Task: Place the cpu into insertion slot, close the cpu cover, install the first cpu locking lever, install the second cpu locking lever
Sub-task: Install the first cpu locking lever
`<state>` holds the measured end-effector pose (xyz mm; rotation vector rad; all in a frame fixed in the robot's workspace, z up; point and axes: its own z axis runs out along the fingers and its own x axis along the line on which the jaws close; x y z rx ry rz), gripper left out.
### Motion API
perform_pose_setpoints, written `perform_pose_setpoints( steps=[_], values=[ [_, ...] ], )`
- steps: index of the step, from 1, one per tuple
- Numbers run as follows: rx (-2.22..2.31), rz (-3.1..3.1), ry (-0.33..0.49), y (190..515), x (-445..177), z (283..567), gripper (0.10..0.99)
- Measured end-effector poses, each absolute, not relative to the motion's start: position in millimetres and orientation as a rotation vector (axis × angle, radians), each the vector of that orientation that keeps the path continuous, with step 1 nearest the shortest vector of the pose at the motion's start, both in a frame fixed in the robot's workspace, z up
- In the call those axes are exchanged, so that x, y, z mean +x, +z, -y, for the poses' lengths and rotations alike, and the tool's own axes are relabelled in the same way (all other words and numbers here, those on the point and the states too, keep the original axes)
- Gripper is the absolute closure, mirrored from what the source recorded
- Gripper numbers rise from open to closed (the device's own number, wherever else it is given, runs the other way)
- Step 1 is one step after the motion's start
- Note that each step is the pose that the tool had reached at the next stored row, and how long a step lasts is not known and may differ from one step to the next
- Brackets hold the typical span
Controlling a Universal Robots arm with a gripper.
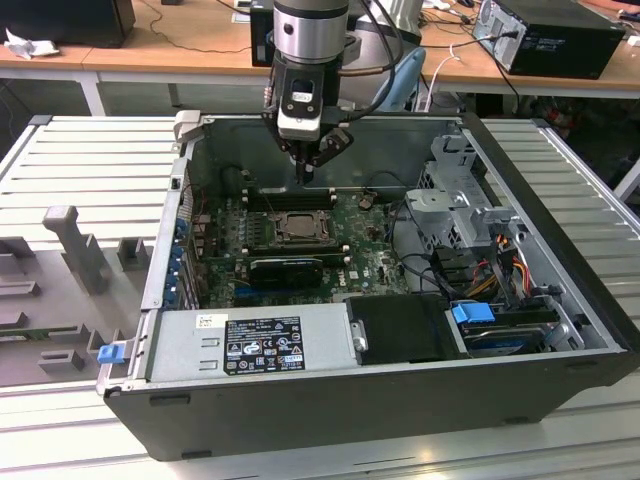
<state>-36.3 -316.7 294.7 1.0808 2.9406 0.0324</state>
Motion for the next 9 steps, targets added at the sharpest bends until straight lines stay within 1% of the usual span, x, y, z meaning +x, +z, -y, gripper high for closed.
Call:
perform_pose_setpoints(
  steps=[9],
  values=[
    [1.010, -2.966, 0.033, 294.7, -36.3, 316.7, 0.980]
  ],
)
